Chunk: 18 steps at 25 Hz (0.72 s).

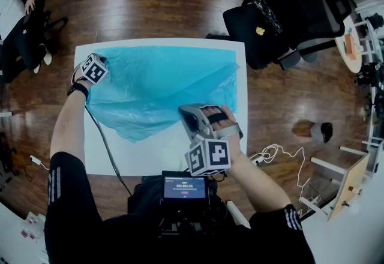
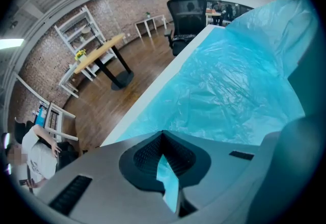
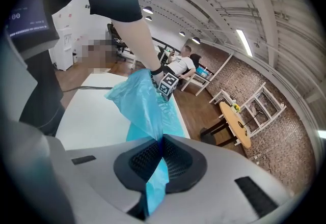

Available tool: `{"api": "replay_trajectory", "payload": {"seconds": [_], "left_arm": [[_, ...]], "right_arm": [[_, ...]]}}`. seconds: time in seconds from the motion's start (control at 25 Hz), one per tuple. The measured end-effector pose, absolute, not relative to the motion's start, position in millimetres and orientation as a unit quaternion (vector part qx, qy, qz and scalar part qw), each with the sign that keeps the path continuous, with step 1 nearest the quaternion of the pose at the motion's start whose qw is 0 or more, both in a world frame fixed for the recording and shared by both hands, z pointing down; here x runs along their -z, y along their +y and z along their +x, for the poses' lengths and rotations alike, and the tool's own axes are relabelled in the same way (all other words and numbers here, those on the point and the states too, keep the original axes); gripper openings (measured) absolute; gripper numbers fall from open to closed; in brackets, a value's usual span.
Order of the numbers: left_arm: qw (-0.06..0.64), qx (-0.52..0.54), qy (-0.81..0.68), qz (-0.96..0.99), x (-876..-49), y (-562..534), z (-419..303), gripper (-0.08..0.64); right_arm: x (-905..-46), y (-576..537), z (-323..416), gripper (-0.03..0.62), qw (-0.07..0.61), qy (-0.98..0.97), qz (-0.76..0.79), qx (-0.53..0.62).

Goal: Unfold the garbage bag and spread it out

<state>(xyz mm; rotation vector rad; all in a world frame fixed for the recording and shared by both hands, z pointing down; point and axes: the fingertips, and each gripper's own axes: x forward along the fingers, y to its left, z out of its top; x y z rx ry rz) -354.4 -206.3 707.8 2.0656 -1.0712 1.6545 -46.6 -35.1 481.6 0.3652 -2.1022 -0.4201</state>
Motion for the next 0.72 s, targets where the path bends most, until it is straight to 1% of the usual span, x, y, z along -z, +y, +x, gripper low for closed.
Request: {"api": "replay_trajectory", "payload": {"seconds": [0.24,0.44,0.72], "left_arm": [[0.138,-0.578,-0.375,0.712,-703,-207,-357,0.000],[0.142,-0.578,-0.372,0.712,-710,-206,-355,0.000],[0.147,-0.576,-0.370,0.714,-716,-206,-353,0.000]], "right_arm": [[-493,-14,-42,0.020,0.473,-0.858,0.149,0.133],[-501,-6,-33,0.020,0.466,-0.867,0.158,0.080],[-518,21,-22,0.020,0.420,-0.890,0.153,-0.085]]}}
